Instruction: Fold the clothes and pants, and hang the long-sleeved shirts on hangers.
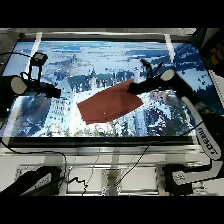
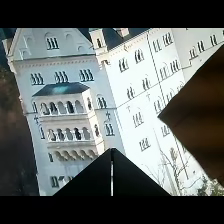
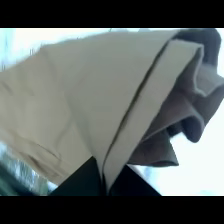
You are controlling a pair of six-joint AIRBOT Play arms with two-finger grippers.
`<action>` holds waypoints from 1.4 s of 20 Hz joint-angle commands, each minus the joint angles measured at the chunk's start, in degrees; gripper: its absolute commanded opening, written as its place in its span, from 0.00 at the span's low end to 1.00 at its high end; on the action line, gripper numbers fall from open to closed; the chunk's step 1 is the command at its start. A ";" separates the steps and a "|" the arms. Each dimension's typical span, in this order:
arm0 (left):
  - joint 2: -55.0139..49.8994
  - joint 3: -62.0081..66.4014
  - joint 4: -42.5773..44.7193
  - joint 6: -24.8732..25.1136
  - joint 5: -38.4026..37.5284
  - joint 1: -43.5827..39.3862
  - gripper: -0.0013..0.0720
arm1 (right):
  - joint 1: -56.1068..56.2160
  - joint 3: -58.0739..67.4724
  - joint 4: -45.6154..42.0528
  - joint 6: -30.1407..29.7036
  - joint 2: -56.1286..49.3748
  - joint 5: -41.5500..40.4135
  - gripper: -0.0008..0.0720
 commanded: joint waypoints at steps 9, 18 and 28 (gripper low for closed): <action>-0.02 0.04 0.15 0.02 -0.02 0.00 0.04 | -41.88 7.72 -12.96 9.94 8.50 4.44 0.02; -0.02 0.04 0.15 0.02 0.00 0.00 0.04 | -75.43 7.52 -20.35 29.90 8.55 10.27 0.02; -0.02 0.04 0.15 0.04 0.00 0.00 0.04 | -78.88 7.54 -33.88 34.40 9.66 19.58 0.47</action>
